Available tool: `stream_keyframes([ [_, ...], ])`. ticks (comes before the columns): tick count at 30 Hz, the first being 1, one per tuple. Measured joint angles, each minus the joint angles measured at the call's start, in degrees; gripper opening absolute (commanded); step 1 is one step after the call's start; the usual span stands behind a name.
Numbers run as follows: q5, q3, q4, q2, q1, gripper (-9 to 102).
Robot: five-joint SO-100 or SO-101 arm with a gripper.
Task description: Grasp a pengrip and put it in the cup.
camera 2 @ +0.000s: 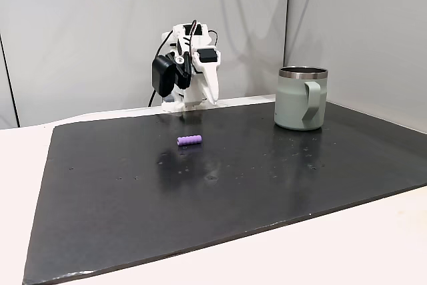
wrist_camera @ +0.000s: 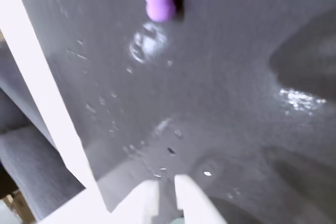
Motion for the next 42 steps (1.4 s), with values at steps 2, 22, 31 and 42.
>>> stream_keyframes([
  [2, -1.1, -2.9, 1.2, -1.6, 0.4, 0],
  [22, -8.0, -39.0, 15.7, -28.7, 4.9, 0],
  [31, -8.0, -52.9, 15.9, -46.9, 11.9, 0],
  [42, -5.2, -65.5, 17.5, -70.5, 14.9, 0],
])
